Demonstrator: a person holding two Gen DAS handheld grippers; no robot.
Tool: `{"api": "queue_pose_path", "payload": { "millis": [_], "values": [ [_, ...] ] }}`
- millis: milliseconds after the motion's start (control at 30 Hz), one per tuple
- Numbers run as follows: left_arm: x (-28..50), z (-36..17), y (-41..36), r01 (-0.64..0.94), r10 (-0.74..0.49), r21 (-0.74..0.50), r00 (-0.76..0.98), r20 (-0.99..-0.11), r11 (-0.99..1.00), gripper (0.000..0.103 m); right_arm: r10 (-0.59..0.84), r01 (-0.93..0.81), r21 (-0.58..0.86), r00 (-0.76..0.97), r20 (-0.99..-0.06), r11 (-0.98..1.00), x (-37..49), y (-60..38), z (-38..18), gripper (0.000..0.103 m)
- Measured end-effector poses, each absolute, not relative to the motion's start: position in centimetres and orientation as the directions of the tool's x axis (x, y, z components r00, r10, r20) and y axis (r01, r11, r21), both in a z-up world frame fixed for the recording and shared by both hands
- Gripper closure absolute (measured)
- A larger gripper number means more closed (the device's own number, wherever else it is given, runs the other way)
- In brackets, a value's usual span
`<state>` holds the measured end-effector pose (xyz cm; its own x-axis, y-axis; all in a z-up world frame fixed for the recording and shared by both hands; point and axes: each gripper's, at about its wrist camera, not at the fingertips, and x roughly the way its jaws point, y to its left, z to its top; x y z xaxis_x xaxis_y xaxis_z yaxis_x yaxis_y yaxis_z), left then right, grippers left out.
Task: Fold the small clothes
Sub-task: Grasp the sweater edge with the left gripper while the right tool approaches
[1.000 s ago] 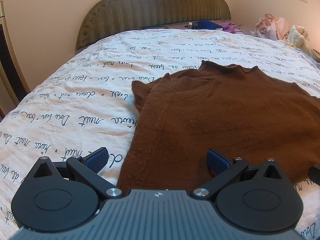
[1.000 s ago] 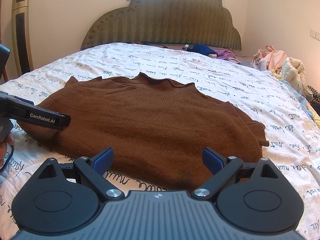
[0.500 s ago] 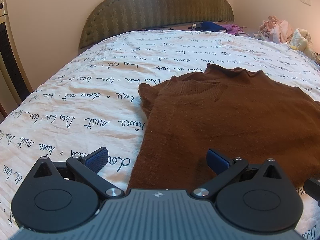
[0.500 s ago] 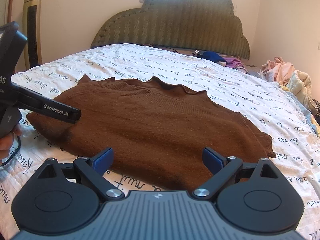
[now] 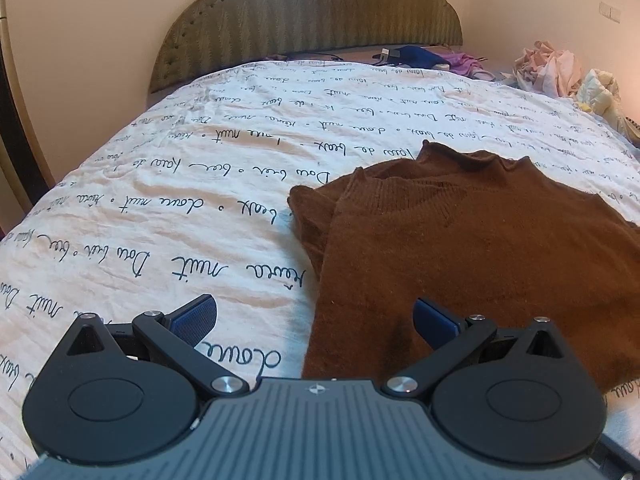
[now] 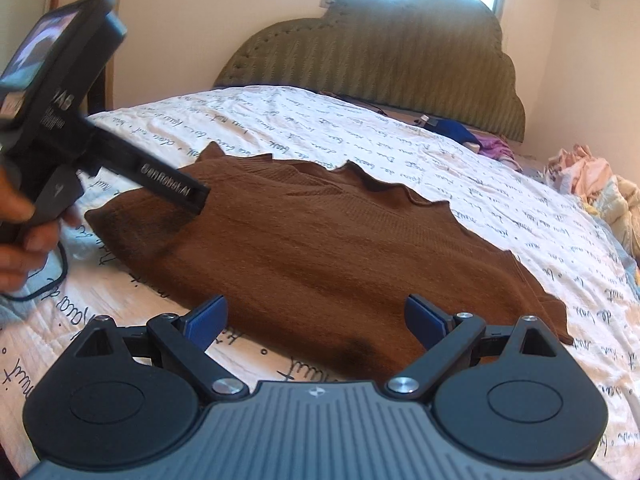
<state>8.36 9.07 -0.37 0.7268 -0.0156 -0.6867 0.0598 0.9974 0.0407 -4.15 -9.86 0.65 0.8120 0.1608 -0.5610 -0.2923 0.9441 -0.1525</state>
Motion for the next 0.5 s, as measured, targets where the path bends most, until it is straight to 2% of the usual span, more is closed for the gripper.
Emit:
{"api": "queue_pose_path", "payload": {
  "millis": [133, 267, 367, 500],
  "values": [
    [11.1, -0.6, 11.3, 0.109, -0.128, -0.074, 0.675, -0.727, 0.991, 0.0, 0.169, -0.335, -0.206, 0.809, -0.562, 0.919, -3.9, -7.8, 0.4, 0.007],
    [14.3, -1.6, 14.0, 0.096, -0.269, -0.265, 0.601, -0.753, 0.959, 0.0, 0.174, -0.391, -0.291, 0.807, -0.564, 0.873, -3.9, -5.2, -0.4, 0.007],
    [16.5, -2.4, 15.6, 0.091, -0.389, -0.413, 0.564, -0.728, 0.906, 0.0, 0.167, -0.423, -0.393, 0.825, -0.54, 0.816, -4.1, -2.9, -1.3, 0.007],
    [18.9, -2.7, 15.7, 0.131, -0.5, -0.514, 0.522, -0.692, 0.848, 0.0, 0.14, -0.41, -0.518, 0.865, -0.482, 0.75, -4.1, -0.2, -2.3, 0.007]
  ]
}}
